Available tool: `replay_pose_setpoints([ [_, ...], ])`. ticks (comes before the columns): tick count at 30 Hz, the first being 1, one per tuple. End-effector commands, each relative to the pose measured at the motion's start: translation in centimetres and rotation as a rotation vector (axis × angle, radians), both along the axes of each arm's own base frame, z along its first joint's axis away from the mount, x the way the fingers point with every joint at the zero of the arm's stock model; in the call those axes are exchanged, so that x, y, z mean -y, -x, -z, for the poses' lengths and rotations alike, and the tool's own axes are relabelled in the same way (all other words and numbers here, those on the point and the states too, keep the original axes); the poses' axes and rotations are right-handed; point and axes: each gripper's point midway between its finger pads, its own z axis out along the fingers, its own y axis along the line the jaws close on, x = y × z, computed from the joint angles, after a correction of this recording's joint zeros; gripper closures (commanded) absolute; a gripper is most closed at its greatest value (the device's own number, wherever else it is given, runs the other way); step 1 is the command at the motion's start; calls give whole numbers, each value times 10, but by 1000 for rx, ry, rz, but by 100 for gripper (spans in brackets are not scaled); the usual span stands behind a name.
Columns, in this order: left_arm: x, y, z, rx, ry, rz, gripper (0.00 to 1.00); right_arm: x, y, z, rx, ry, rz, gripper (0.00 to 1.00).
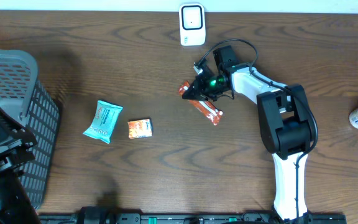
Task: Scan the item barcode
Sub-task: 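Carry the bar rightward and lay it diagonally on the table, then regrasp the TOP bar by its end with the right gripper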
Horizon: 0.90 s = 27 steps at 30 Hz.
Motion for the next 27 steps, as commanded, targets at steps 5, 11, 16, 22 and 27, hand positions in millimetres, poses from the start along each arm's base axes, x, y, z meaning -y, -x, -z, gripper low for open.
replay_pose_setpoints([
  [5, -2, 2, 0, 2, -1, -14, 17, 34, -30, -80, 166, -7, 84, 99],
  [11, -2, 2, 0, 2, -1, -14, 17, 53, -32, -47, 110, 93, 133, 99],
  [16, -2, 2, 0, 3, 0, -14, 17, 45, -21, -8, 34, 127, 108, 99],
  [22, -2, 2, 0, 3, 0, -14, 17, 49, -8, 38, -72, 208, 124, 99],
  [27, -2, 2, 0, 3, -1, -14, 17, 56, -11, 34, -62, 236, 135, 99],
])
